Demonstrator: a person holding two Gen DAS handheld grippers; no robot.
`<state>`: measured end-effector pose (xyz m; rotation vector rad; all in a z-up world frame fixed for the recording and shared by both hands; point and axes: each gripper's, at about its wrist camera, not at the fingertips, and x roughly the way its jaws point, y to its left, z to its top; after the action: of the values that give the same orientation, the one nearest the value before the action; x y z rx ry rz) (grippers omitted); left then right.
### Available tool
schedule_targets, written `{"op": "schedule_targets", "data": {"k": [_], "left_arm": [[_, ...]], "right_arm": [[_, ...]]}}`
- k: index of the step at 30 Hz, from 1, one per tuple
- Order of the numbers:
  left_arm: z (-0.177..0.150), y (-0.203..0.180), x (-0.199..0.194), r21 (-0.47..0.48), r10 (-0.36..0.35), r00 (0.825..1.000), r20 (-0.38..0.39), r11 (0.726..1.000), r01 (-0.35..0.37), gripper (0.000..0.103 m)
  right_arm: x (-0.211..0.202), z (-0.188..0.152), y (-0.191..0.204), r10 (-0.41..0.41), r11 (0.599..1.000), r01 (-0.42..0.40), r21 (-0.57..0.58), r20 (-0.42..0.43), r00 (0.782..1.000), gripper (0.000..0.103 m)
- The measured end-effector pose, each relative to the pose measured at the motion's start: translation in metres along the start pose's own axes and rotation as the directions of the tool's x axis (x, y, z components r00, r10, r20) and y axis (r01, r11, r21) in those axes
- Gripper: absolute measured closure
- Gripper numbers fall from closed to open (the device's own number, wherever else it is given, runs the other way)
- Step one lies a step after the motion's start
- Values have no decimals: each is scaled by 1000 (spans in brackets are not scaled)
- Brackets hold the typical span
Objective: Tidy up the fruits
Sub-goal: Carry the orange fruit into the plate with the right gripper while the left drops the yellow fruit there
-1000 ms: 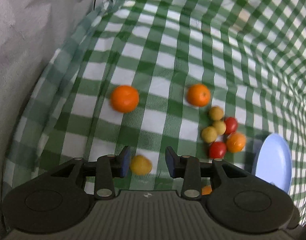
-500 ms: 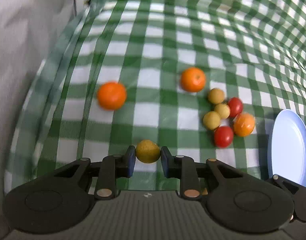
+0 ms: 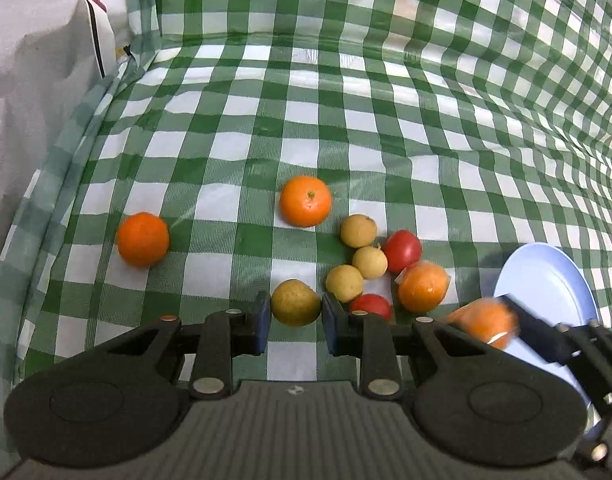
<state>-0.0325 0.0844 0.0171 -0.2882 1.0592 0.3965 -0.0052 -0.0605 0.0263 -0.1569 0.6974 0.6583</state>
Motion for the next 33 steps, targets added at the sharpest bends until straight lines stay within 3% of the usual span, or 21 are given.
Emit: {"op": "schedule_targets", "data": {"k": [8,19,25,33], "left_arm": [[-1,-21,4,18,-4,1000,4,1000,4,73],[-5,-59,-4,81,-15,998,69,997,9,73],[-11,-95,-15,170,-74,988,133,984,51,73],[-25,-131,-17,274,-154,978,144,955,110,73]], "right_arm": [[-7,1,-31,-83,994,81,68,39,996,63],[-22,-1,-76,-201,966,188,177,59,978,63],[-31,-5,-104,-292,934,275,228,45,955,63],[-46,-15,-141,-374,890,353,289,18,927,63]]}}
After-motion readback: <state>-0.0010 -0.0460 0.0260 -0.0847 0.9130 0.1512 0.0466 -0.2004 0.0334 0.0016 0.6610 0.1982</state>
